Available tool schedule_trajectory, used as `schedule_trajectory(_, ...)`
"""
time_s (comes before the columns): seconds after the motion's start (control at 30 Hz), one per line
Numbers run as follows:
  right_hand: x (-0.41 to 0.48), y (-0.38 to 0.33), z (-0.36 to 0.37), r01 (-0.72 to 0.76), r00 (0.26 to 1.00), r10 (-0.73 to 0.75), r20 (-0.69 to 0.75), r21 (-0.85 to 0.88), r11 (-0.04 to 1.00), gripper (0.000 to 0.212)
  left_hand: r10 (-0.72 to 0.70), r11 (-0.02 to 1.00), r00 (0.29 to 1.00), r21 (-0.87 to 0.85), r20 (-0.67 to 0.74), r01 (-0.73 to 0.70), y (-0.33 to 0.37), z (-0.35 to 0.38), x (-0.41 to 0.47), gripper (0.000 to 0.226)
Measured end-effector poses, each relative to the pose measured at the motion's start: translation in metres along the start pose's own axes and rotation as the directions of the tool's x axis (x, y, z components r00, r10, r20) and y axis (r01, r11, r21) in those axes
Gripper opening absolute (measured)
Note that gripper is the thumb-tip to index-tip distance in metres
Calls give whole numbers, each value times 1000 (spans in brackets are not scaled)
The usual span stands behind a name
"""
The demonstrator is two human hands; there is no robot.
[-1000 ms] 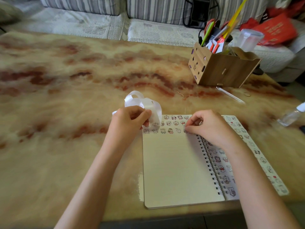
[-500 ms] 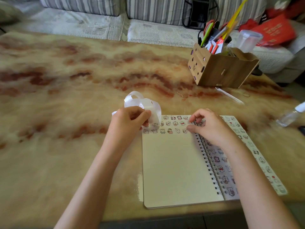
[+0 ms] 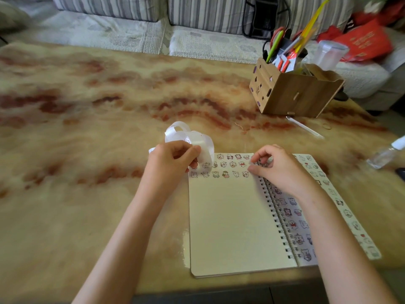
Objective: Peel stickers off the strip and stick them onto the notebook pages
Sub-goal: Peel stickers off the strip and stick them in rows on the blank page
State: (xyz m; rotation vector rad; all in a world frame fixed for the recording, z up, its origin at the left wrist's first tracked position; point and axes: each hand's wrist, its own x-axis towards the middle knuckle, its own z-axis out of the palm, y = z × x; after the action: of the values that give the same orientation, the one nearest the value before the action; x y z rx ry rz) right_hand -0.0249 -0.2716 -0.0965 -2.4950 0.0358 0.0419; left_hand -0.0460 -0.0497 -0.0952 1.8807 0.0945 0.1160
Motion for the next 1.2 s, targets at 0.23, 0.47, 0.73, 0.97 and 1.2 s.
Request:
schedule_trajectory(0.23,-2,-7,-11,92,969,-56,-240,138,986,11,23,999,999,-27,-23,-24,1,1,1,23)
schedule_trajectory(0.47,-14,-40,5,358,933,-314,-177,357,862,7,71,996,997,-45,-26,-72,3,1,1,25)
schedule_trajectory(0.73,-17,-54,25,414,910,-379,-168,416,810,14,120,987,992,-104,-33,-123,7,1,-1,22)
schedule_trajectory(0.97,-17,-56,32,430,902,-401,-160,400,809,8,135,984,990,-111,-36,-139,6,0,0,21)
schedule_trajectory(1.2,-16,-57,31,396,918,-352,-182,450,801,13,75,989,995,-135,67,-66,3,-2,0,28)
